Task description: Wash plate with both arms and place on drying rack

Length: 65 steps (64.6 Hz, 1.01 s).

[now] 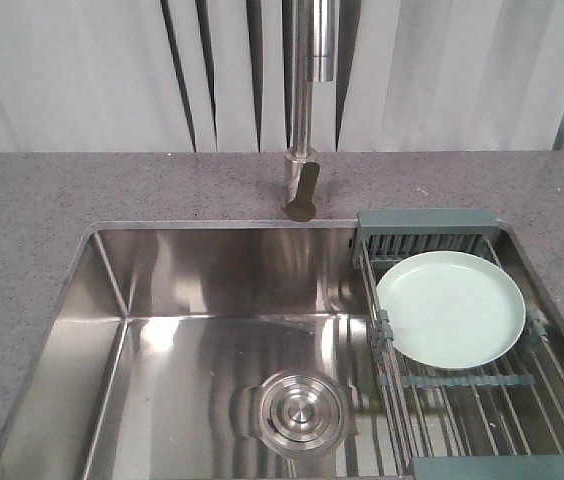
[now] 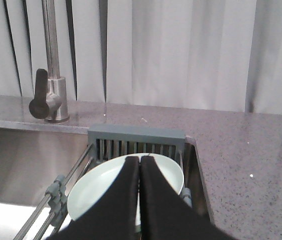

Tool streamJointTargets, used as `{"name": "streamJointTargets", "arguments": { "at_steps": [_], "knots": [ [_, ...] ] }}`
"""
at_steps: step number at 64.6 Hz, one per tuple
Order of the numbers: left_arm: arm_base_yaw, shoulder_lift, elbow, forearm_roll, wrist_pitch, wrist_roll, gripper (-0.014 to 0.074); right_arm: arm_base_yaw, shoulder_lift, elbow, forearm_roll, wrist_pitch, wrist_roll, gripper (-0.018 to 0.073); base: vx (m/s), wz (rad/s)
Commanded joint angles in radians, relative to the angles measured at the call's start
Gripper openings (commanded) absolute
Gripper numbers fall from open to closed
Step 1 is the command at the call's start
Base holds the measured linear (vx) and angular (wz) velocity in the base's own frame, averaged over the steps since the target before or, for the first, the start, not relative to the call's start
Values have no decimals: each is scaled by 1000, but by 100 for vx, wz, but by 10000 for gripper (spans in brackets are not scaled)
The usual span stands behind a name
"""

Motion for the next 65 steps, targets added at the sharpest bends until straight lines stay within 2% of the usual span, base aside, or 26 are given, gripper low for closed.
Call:
{"name": "streamJointTargets", "arguments": {
  "at_steps": [1, 65],
  "knots": [
    [1, -14, -21, -2, -70, -9, -6, -7, -4, 4, -3, -98, 4, -4, 0, 0],
    [1, -14, -21, -2, -70, -9, -6, -7, -4, 3, -2, -98, 4, -4, 0, 0]
  ]
}}
